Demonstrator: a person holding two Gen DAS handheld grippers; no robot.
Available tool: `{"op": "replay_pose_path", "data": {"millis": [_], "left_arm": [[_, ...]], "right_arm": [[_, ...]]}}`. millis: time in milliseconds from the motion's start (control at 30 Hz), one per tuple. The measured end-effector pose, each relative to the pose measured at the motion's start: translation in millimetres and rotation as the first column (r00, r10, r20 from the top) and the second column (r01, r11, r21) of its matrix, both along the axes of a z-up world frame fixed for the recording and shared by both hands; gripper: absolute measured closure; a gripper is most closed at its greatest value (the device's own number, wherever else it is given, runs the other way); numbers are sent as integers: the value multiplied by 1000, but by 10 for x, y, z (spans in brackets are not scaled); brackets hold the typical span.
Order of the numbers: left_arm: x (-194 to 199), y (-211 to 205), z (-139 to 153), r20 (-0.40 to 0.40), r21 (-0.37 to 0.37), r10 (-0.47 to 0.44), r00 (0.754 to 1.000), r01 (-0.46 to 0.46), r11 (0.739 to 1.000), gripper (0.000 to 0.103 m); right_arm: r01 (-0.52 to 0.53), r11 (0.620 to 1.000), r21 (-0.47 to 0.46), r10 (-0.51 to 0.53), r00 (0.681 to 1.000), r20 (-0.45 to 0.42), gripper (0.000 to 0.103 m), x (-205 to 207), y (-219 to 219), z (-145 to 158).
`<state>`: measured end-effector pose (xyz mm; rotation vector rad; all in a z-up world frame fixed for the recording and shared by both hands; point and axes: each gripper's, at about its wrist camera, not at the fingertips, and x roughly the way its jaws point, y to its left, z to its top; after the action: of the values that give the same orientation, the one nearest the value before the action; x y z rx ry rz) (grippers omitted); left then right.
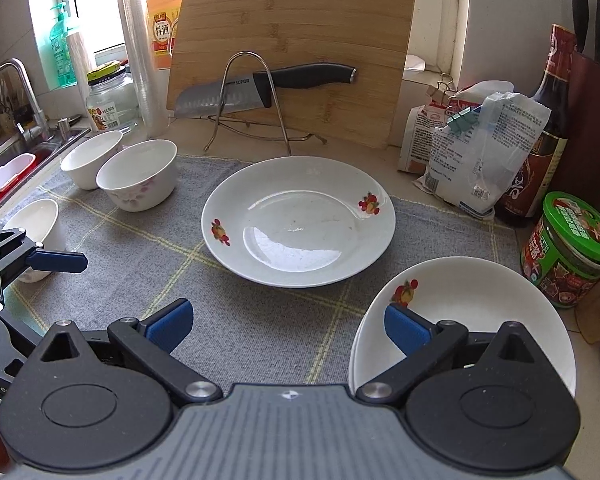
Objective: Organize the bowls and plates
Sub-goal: 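Move the right tool to the flower-print plate on the towel, then close the right tool on the rim of the flower-print plate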
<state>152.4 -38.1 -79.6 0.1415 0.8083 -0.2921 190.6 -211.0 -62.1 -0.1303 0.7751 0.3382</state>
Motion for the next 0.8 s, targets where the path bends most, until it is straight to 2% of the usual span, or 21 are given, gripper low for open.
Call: {"op": "replay_pose_path", "data": {"millis": [333, 800], "left_arm": [[288, -242, -136, -19, 12, 21, 1000, -20, 1000, 1], [633, -324, -366, -17, -15, -57, 998, 57, 998, 1]], "right_arm": [[-44, 998, 43, 47, 997, -60, 0, 561, -257, 7], [-78, 996, 39, 83, 985, -154, 0, 1073, -207, -114]]}}
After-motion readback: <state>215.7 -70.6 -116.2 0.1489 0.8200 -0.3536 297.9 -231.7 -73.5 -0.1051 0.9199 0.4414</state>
